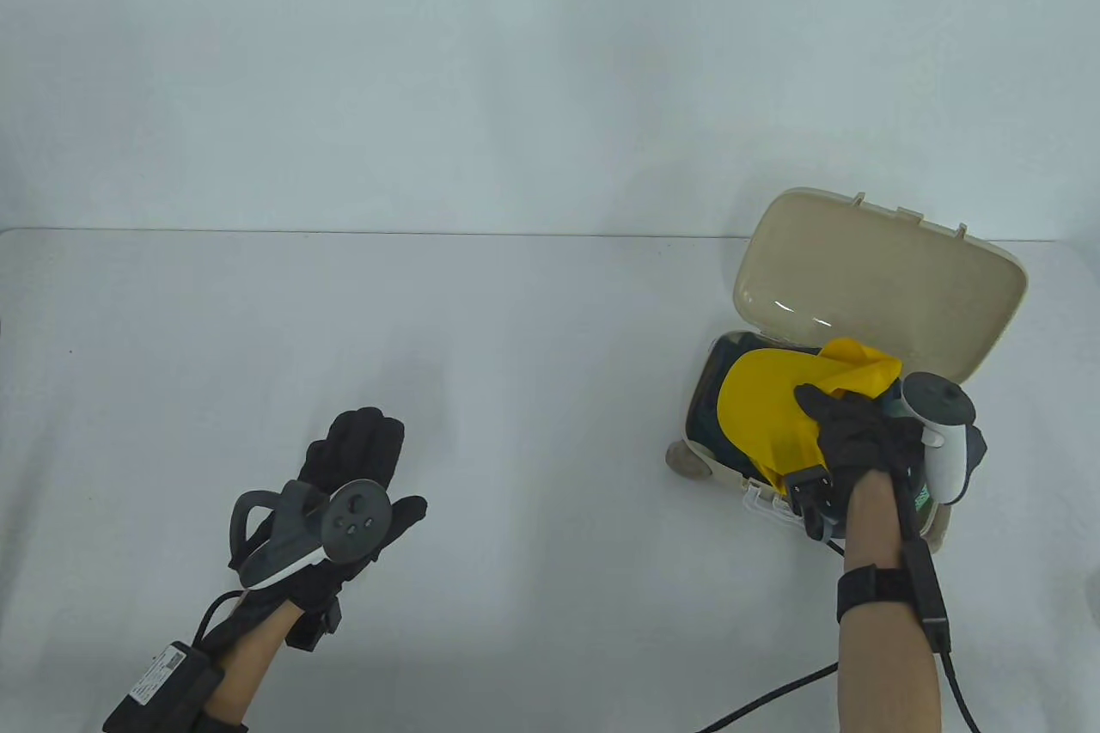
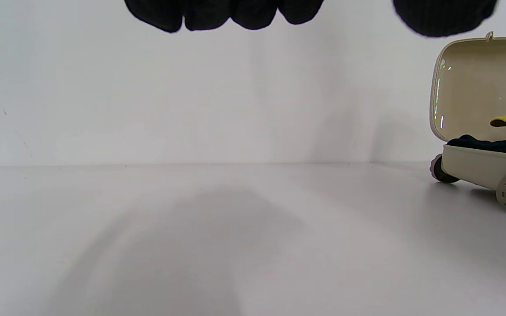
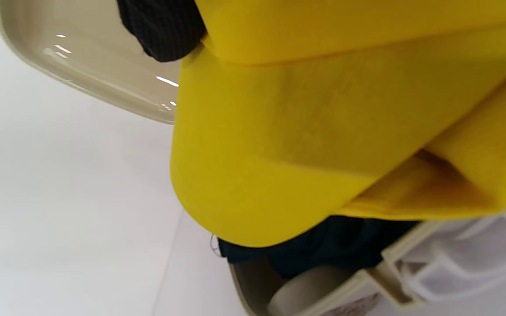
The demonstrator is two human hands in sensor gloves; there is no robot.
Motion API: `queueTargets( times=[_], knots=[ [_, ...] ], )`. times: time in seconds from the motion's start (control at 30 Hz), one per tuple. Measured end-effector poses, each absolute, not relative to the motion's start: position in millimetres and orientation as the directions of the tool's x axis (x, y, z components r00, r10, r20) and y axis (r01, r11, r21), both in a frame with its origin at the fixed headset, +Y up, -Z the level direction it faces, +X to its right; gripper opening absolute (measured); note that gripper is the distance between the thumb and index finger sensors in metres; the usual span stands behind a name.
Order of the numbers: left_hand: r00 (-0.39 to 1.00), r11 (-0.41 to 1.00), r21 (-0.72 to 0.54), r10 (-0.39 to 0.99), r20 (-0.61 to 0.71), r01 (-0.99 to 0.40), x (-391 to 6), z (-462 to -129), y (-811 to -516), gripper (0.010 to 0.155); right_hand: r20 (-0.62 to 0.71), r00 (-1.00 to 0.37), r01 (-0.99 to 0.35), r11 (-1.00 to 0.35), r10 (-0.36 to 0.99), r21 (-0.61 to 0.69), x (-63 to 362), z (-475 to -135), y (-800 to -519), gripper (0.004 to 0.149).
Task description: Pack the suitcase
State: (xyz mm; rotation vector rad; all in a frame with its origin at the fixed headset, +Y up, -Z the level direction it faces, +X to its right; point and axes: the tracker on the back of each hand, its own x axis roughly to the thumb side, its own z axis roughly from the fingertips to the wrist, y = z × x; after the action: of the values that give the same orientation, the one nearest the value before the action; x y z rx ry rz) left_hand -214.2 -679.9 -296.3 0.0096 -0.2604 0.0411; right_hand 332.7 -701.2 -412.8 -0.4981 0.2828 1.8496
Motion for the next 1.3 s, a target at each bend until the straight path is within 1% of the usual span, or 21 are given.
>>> queueTargets(
  times=[0.13, 0.23, 0.37, 0.43, 0.47, 0.53, 0.57, 0.73, 0.77, 0.9, 1.0, 1.07, 1.13, 1.2, 1.27, 1.3],
  knots=[
    [0.965, 0.999, -0.005, 0.032, 0.262, -0.031, -213.1, -296.8, -682.3, 0.084, -0.496, -0.300, -0.927, -0.372, 0.815, -0.051, 330.7, -416.3, -705.8, 0.059],
    [0.965, 0.999, -0.011, 0.033, 0.261, -0.031, -212.9, -296.5, -682.1, 0.084, -0.521, -0.391, -0.875, -0.482, 0.759, -0.046, 325.0, -419.6, -703.9, 0.060],
    [0.965, 0.999, -0.016, 0.034, 0.260, -0.031, -213.1, -295.9, -681.7, 0.084, -0.568, -0.600, -0.680, -0.733, 0.563, -0.008, 307.4, -426.7, -701.6, 0.062],
    [0.965, 0.999, -0.016, 0.033, 0.262, -0.030, -213.1, -295.8, -681.7, 0.084, -0.594, -0.641, -0.609, -0.794, 0.485, 0.009, 300.7, -429.9, -702.6, 0.063],
    [0.964, 0.999, -0.016, 0.032, 0.262, -0.029, -213.0, -295.9, -681.7, 0.084, -0.602, -0.649, -0.589, -0.808, 0.464, 0.012, 298.6, -431.1, -703.0, 0.064],
    [0.964, 0.999, -0.017, 0.030, 0.266, -0.027, -212.5, -296.2, -681.6, 0.084, -0.628, -0.681, -0.513, -0.857, 0.377, 0.042, 292.0, -435.4, -704.1, 0.065],
    [0.963, 0.999, -0.018, 0.032, 0.268, -0.028, -212.2, -296.4, -681.9, 0.084, -0.633, -0.687, -0.495, -0.867, 0.357, 0.048, 290.5, -436.4, -704.5, 0.066],
    [0.959, 1.000, -0.018, 0.024, 0.282, -0.019, -208.4, -296.4, -682.2, 0.084, -0.655, -0.736, -0.336, -0.932, 0.170, 0.135, 277.6, -444.3, -711.3, 0.069],
    [0.959, 1.000, -0.013, 0.017, 0.284, -0.014, -207.9, -296.3, -681.7, 0.083, -0.659, -0.736, -0.324, -0.936, 0.158, 0.138, 276.7, -444.7, -711.2, 0.070],
    [0.958, 1.000, -0.006, 0.029, 0.286, -0.028, -207.2, -295.6, -679.4, 0.083, -0.669, -0.729, -0.314, -0.940, 0.147, 0.135, 274.9, -443.4, -704.5, 0.075],
    [0.956, 1.000, 0.006, 0.026, 0.291, -0.029, -206.4, -293.9, -677.2, 0.083, -0.672, -0.719, -0.327, -0.940, 0.179, 0.099, 274.7, -437.9, -692.0, 0.082],
    [0.955, 0.999, 0.007, 0.028, 0.294, -0.032, -205.8, -293.4, -676.5, 0.083, -0.662, -0.719, -0.343, -0.936, 0.209, 0.077, 273.9, -433.2, -679.7, 0.087],
    [0.954, 0.999, 0.010, 0.027, 0.298, -0.031, -205.3, -293.0, -676.6, 0.083, -0.638, -0.720, -0.383, -0.923, 0.273, 0.037, 271.7, -427.7, -663.8, 0.090],
    [0.953, 0.999, 0.011, 0.026, 0.301, -0.031, -205.3, -292.7, -676.9, 0.084, -0.612, -0.723, -0.405, -0.914, 0.319, 0.003, 269.6, -422.6, -647.7, 0.090],
    [0.952, 0.999, 0.014, 0.025, 0.304, -0.031, -205.5, -292.0, -677.0, 0.084, -0.579, -0.731, -0.418, -0.908, 0.361, -0.038, 269.9, -415.9, -625.5, 0.088],
    [0.952, 0.999, 0.014, 0.025, 0.304, -0.030, -205.7, -291.8, -677.0, 0.083, -0.570, -0.729, -0.426, -0.903, 0.378, -0.054, 270.9, -414.0, -619.3, 0.086]
  ],
)
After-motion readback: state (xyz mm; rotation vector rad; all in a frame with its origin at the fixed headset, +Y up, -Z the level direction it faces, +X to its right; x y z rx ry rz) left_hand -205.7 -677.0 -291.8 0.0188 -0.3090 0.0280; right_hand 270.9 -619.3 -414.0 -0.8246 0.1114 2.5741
